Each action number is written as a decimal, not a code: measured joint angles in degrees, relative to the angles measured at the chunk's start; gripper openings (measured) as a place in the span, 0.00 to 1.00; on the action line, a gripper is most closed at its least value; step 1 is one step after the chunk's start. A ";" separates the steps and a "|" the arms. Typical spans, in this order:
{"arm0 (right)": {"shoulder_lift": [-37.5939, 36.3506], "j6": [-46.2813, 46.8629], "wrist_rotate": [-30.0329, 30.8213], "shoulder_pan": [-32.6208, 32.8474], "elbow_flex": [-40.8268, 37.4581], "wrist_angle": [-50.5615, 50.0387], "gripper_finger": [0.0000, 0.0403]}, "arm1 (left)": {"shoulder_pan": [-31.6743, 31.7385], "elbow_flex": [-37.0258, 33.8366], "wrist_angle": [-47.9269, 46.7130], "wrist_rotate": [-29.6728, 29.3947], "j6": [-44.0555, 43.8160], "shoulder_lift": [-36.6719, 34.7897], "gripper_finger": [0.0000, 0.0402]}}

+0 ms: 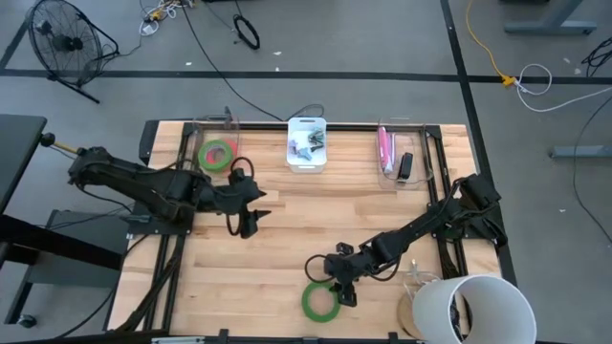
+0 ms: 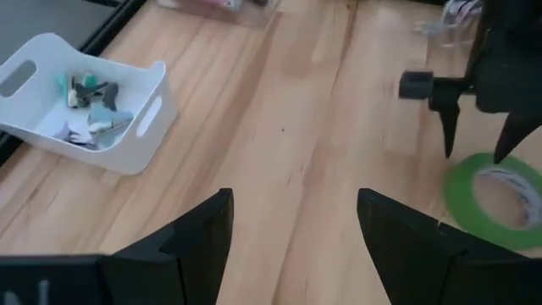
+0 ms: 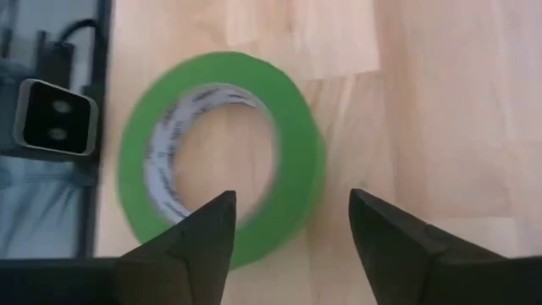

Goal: Pick and place Stapler, Stapler remover, tape
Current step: Put the green tape into the left transparent bin

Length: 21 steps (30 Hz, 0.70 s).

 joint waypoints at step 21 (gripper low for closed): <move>6.85 4.57 -2.51 0.05 0.23 5.37 0.57 | -0.35 -0.02 0.87 -0.02 -0.39 4.18 0.63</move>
